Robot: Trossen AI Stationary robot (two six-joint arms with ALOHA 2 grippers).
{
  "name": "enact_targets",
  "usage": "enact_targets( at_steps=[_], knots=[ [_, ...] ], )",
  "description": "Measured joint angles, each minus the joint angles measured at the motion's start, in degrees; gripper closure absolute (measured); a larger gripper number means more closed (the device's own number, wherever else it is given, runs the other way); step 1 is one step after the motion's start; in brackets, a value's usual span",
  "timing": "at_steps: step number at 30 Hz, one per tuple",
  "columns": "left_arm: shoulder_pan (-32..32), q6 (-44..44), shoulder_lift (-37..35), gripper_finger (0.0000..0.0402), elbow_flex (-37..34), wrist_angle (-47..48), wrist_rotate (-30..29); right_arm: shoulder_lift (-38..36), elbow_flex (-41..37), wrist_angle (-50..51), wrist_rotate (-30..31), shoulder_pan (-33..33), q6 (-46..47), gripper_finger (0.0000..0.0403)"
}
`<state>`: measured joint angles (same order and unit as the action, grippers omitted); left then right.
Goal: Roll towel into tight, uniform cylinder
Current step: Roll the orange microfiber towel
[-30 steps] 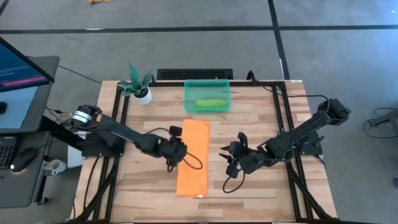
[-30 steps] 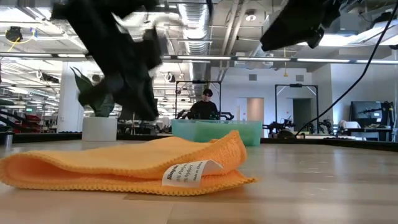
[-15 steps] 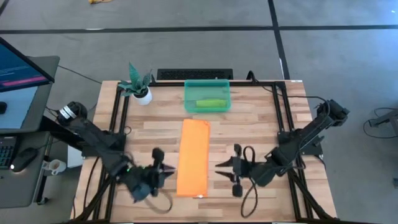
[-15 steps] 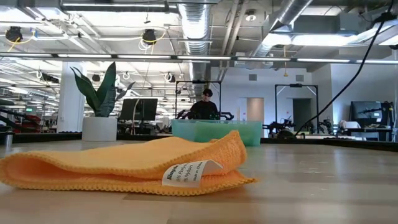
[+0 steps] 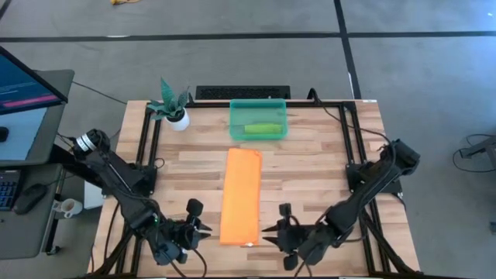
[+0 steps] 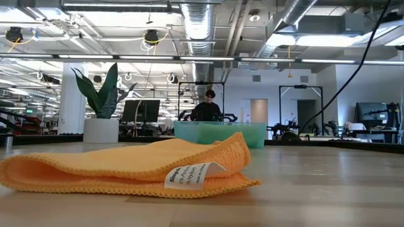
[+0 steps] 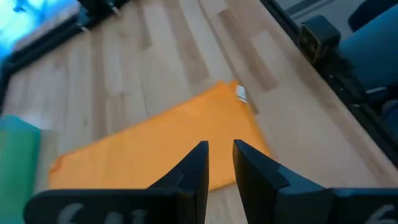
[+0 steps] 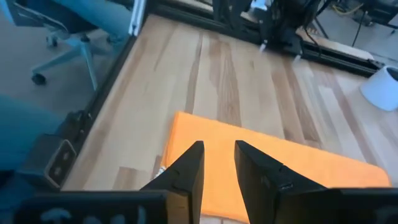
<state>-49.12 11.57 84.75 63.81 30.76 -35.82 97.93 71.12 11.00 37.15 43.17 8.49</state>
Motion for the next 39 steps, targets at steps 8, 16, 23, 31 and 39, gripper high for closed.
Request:
enact_targets(
  at_steps=[8,16,23,31,39],
  knots=[
    [0.5,1.3,2.7,0.0305,0.0,2.7,0.5,4.7,1.5,1.0,-2.7,-2.0,0.0,0.0291],
    [1.9,5.9,10.3,0.0223,0.0,0.3,5.3,4.6,1.7,-0.7,-12.1,-5.3,3.5,0.029],
    [1.8,0.5,16.6,0.0206,0.0,-6.7,10.4,6.8,1.5,-2.6,-16.7,-6.1,6.5,0.0261],
    [2.4,0.0,17.6,0.0211,0.0,-8.3,9.9,13.8,2.2,-7.9,-19.2,-6.1,2.3,0.018],
    [3.0,-0.8,23.4,0.0212,0.0,-11.2,8.3,19.7,4.6,-8.1,-19.4,-6.0,1.0,0.0163]
  ],
)
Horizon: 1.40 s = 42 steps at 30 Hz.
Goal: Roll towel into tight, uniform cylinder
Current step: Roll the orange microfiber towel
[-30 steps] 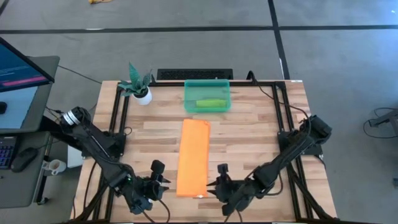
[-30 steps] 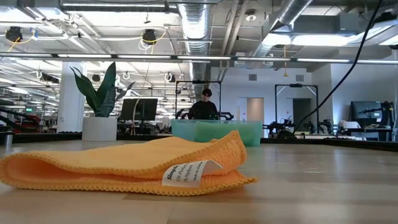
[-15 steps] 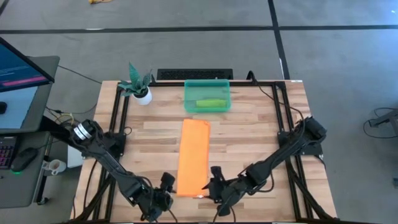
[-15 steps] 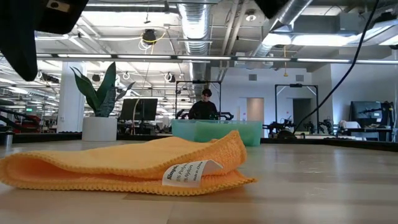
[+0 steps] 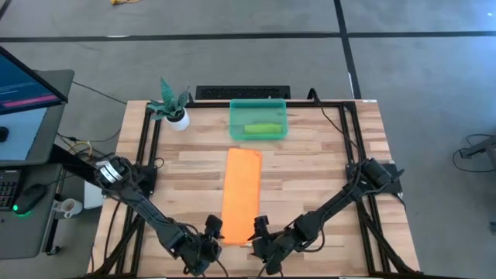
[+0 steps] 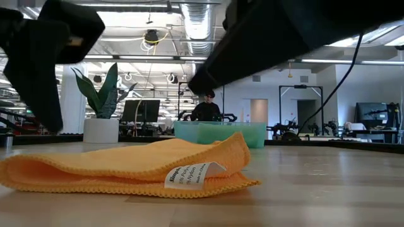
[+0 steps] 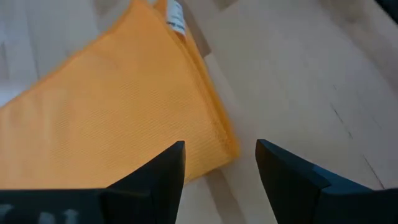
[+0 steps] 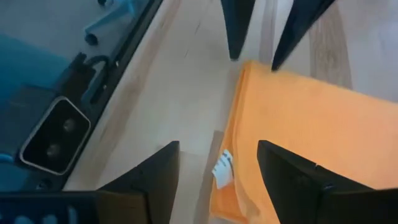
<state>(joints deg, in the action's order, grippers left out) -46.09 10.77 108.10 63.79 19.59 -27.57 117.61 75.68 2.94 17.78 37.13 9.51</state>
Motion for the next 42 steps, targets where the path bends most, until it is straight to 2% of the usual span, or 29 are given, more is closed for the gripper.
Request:
enact_targets(
  at_steps=[6,14,26,42],
  knots=[
    [0.0,2.7,2.6,0.0212,0.0,-1.5,-3.2,1.0,-0.1,0.9,0.0,0.0,-0.4,0.0163],
    [0.1,4.1,2.6,0.0212,-0.1,-2.7,-2.1,6.2,0.5,0.1,-0.9,-0.4,2.2,0.0163],
    [1.7,5.9,2.6,0.0212,-0.2,-2.6,0.3,7.0,0.9,2.9,0.1,-0.4,10.0,0.0164],
    [4.0,5.3,2.6,0.0219,-0.2,-2.6,1.4,7.0,0.8,3.7,-1.1,-0.9,10.0,0.0202]
  ],
)
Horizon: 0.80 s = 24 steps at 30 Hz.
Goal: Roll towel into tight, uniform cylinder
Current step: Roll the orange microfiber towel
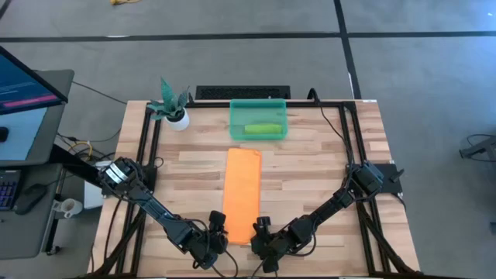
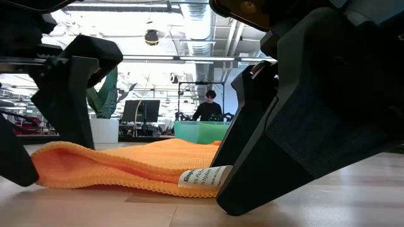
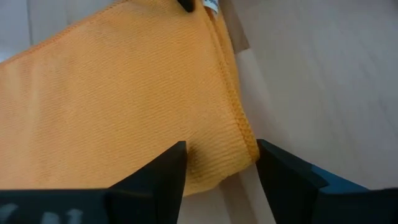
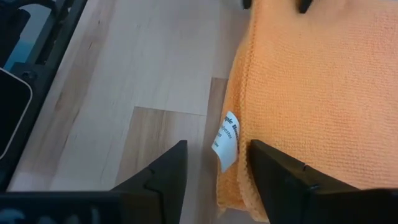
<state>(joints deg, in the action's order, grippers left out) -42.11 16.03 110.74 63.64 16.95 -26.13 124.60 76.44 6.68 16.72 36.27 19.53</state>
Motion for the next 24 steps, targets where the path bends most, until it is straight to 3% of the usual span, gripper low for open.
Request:
enact_targets(
  at_steps=[6,12,17,24],
  knots=[
    [0.0,0.4,0.0,0.0291,0.0,0.1,-2.7,0.0,0.0,0.0,-0.1,0.0,0.0,0.0233],
    [-0.5,2.4,0.0,0.0387,0.0,0.0,-2.6,0.1,0.0,0.0,0.1,0.8,0.0,0.0319],
    [-0.8,4.0,0.0,0.0388,0.0,-0.2,-2.2,0.0,0.6,0.9,0.2,1.3,0.2,0.039],
    [-2.0,5.5,0.0,0.0398,0.7,-1.7,-1.9,0.6,6.5,8.4,-0.6,2.6,0.2,0.0375]
  ],
)
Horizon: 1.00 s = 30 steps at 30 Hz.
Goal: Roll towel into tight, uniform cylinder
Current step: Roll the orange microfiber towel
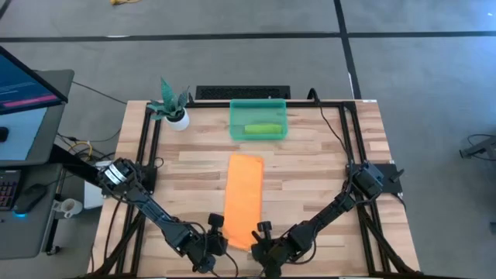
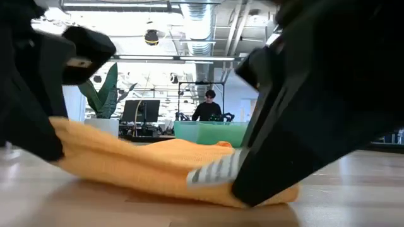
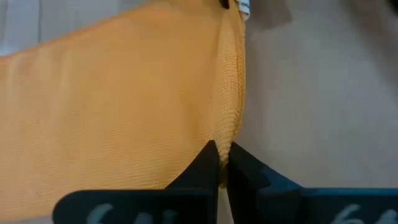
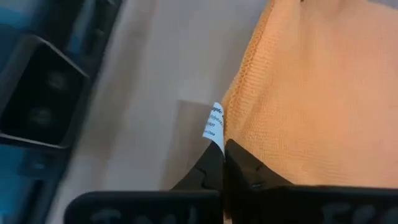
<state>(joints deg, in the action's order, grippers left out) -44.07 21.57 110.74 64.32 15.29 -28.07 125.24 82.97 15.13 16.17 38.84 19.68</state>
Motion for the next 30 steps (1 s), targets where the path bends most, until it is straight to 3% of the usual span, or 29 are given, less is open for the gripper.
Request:
enact_targets(
  at_steps=[5,9,15,24,30],
  knots=[
    [-3.0,1.7,0.0,0.0397,2.7,0.5,-2.8,0.0,4.1,4.4,0.0,1.2,0.0,0.0396],
    [-5.5,1.9,0.0,0.0399,6.2,2.4,-3.1,-0.1,7.6,5.6,0.6,2.7,1.5,0.0387],
    [-9.1,4.5,0.0,0.0401,11.6,7.8,-8.4,-0.2,14.2,8.9,2.2,5.5,2.9,0.0396],
    [-12.5,8.2,0.0,0.0401,20.4,22.0,-16.6,-0.3,25.4,19.2,11.2,8.2,2.3,0.0388],
    [-10.8,9.4,0.0,0.0401,21.8,29.7,-21.8,-0.5,26.7,30.2,17.1,6.4,0.7,0.0395]
  ],
)
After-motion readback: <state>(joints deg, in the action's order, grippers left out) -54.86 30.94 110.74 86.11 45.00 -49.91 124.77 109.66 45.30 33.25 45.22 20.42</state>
